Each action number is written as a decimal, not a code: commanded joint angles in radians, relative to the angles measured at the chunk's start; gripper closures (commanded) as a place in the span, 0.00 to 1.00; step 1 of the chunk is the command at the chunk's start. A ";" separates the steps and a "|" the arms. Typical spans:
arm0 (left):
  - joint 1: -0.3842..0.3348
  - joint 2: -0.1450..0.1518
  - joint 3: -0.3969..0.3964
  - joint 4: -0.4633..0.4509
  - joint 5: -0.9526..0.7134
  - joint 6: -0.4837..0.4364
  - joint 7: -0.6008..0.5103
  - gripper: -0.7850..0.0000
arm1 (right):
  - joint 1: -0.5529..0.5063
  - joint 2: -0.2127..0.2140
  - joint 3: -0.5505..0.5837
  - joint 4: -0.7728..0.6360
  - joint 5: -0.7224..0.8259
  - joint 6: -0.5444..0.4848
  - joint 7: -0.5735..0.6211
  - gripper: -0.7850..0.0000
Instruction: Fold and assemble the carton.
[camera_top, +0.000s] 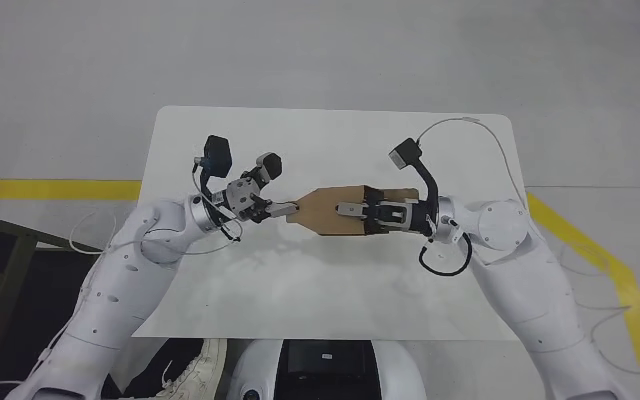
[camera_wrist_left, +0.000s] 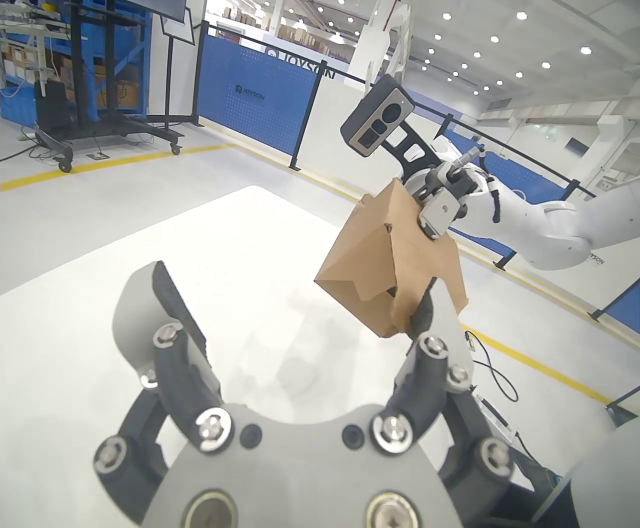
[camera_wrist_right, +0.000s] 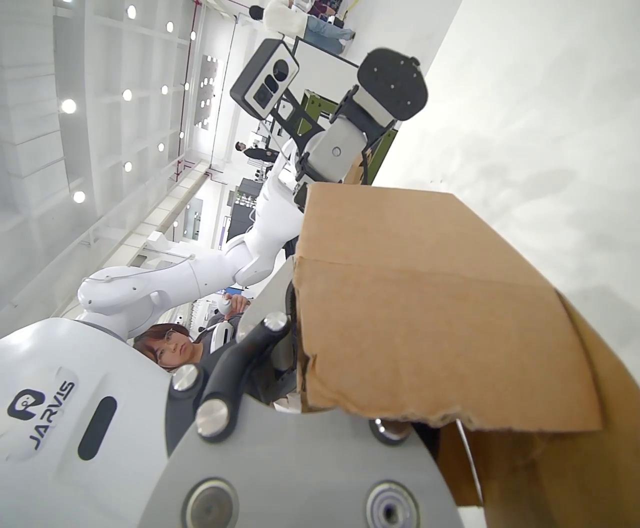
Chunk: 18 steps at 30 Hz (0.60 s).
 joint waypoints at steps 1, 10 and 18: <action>-0.001 -0.002 0.003 0.005 -0.015 -0.006 -0.004 0.00 | 0.000 -0.001 -0.002 0.001 0.010 -0.003 0.003 1.00; -0.013 -0.012 0.028 0.032 -0.088 -0.029 -0.043 0.00 | 0.008 -0.005 -0.018 0.009 0.043 -0.017 0.013 1.00; -0.026 -0.016 0.019 0.048 -0.123 -0.041 -0.050 0.00 | 0.010 -0.007 -0.026 0.018 0.059 -0.023 0.017 1.00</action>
